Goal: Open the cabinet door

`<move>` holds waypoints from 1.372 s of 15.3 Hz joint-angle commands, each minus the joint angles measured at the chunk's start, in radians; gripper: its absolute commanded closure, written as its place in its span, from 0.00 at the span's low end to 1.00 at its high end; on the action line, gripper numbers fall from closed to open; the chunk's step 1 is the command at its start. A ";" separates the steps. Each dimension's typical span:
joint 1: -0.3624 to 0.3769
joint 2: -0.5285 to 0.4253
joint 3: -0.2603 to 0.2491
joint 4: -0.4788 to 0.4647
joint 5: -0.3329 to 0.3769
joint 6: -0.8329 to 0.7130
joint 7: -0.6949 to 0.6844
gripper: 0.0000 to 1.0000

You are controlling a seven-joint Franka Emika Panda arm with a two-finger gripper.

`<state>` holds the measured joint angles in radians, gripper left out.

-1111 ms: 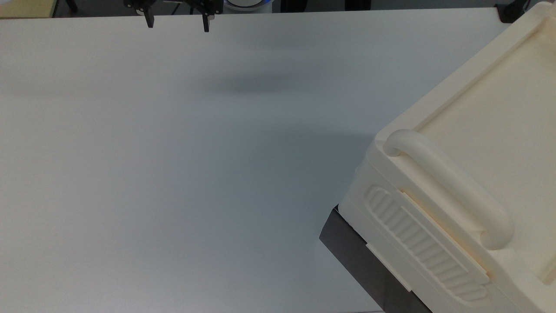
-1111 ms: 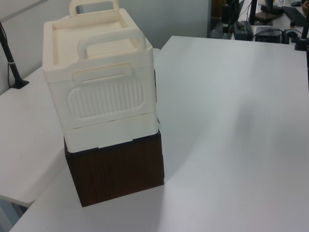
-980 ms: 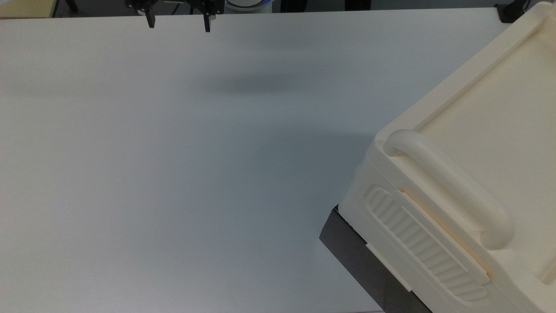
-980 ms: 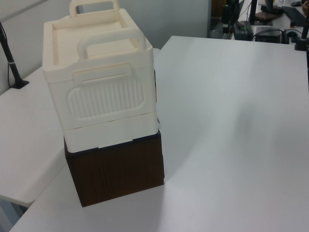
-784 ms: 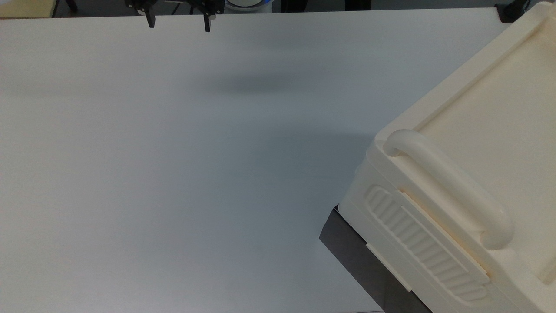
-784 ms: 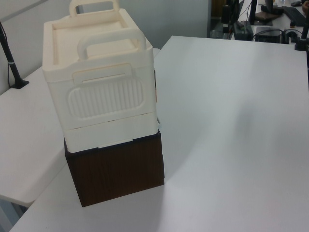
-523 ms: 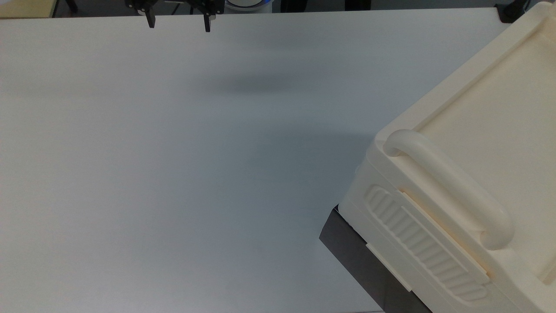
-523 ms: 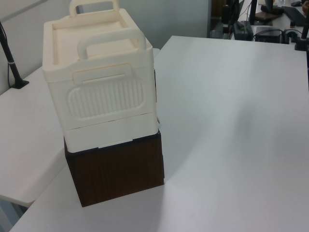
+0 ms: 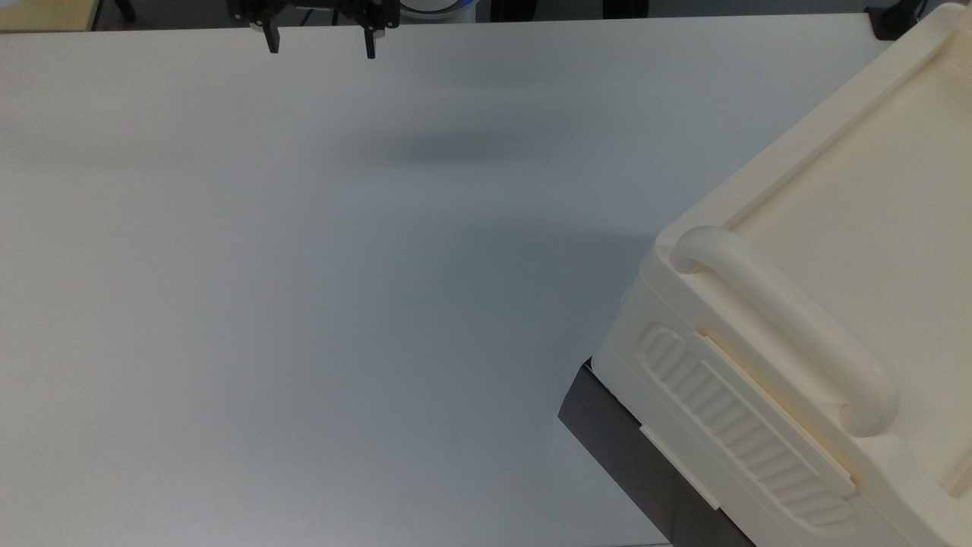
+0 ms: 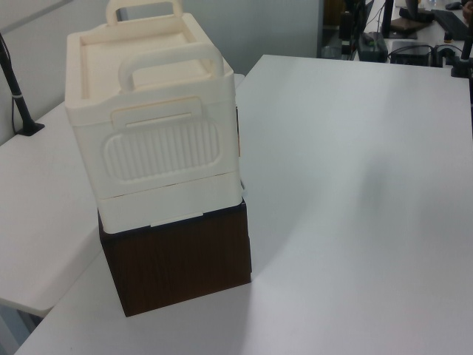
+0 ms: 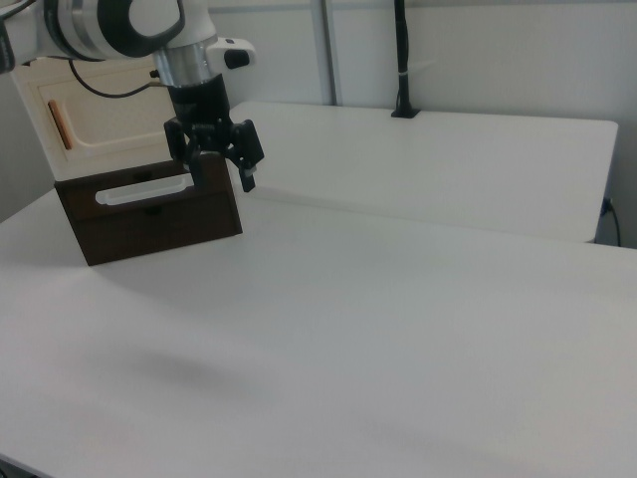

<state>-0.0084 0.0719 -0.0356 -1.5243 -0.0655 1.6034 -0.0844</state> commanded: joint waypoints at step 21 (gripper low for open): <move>0.559 0.097 0.010 0.062 0.119 0.518 -0.100 0.00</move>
<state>0.4863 0.1200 -0.0110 -1.4724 0.0497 2.0221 -0.1729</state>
